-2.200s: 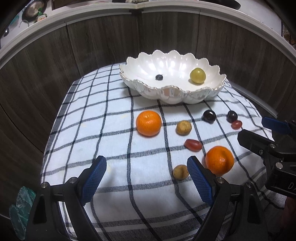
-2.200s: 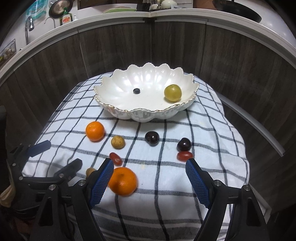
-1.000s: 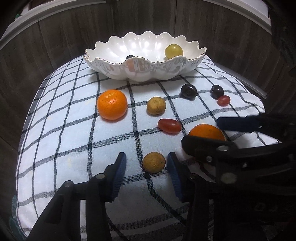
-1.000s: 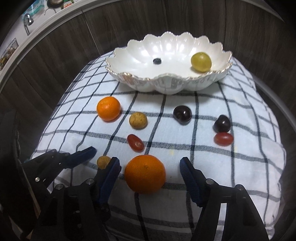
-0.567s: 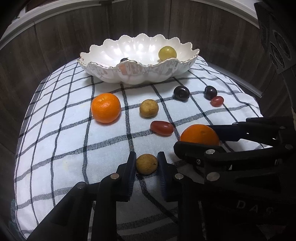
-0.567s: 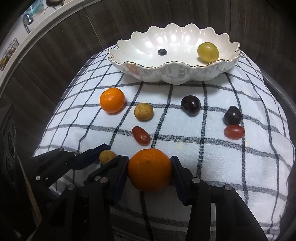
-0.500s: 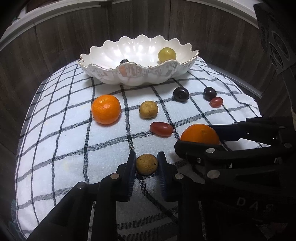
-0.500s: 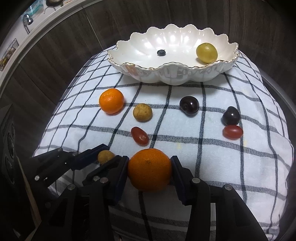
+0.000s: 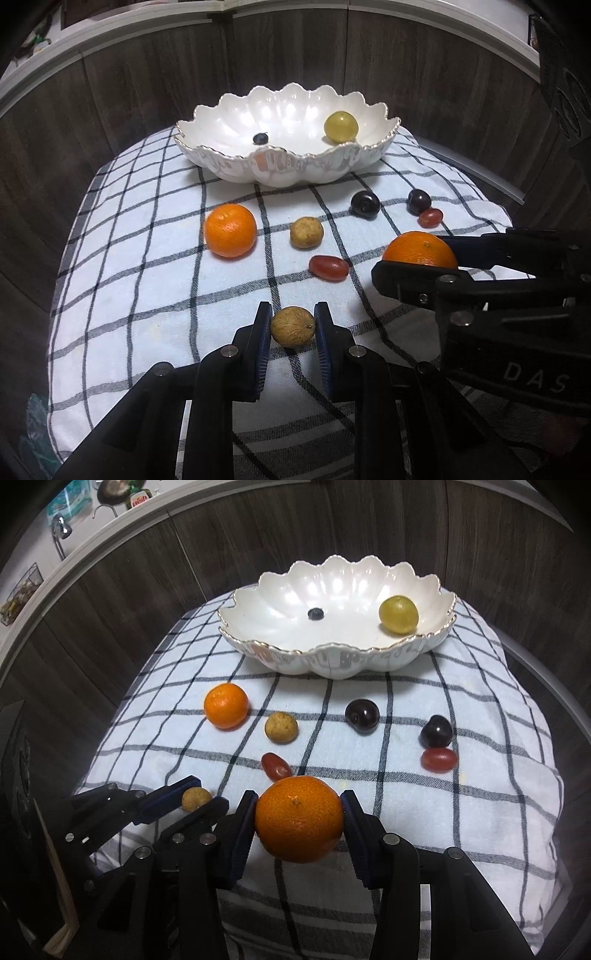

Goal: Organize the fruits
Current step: 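Carry the brown fruit and tangerine over the white bowl with both tools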

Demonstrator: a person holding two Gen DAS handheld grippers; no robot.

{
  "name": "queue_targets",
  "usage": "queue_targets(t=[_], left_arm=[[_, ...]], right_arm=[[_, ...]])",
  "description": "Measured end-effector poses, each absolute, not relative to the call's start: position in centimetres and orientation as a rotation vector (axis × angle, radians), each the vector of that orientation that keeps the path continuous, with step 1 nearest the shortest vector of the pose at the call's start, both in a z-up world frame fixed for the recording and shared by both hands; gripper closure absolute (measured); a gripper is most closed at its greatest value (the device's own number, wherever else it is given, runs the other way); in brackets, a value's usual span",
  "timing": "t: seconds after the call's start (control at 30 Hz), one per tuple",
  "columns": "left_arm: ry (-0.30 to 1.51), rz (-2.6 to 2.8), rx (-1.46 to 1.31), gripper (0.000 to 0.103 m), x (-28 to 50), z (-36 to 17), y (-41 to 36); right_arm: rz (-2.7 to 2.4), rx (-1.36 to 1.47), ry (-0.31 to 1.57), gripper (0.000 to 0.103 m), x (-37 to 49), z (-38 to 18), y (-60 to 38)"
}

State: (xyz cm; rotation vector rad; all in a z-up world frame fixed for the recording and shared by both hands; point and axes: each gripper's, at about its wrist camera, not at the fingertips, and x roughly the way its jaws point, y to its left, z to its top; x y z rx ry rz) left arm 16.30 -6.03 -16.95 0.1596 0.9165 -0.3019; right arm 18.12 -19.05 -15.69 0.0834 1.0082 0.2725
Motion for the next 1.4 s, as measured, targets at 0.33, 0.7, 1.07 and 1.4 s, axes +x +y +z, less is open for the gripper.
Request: queue_targets(t=[0.33, 0.7, 1.07, 1.4], left_arm=[[0.898, -0.283, 0.139, 0.079, 16.5, -15.3, -5.5], [0.888, -0.253, 0.095, 0.079, 18.3, -13.6, -4.9], [0.851, -0.239, 0.091, 0.079, 21.2, -11.7, -5.0], [0.844, -0.235, 0.058, 0.079, 24.2, -10.5, -5.3]], right_arm=[[0.258, 0.072, 0.951, 0.056, 17.6, -13.8, -19.4], [0.224, 0.051, 0.889, 0.056, 18.6, -11.5, -20.0], [0.186, 0.056, 0.842, 0.056, 20.3, -10.0, -21.0], [0.142, 0.058, 0.783, 0.056, 22.8, -8.3, -22.2]])
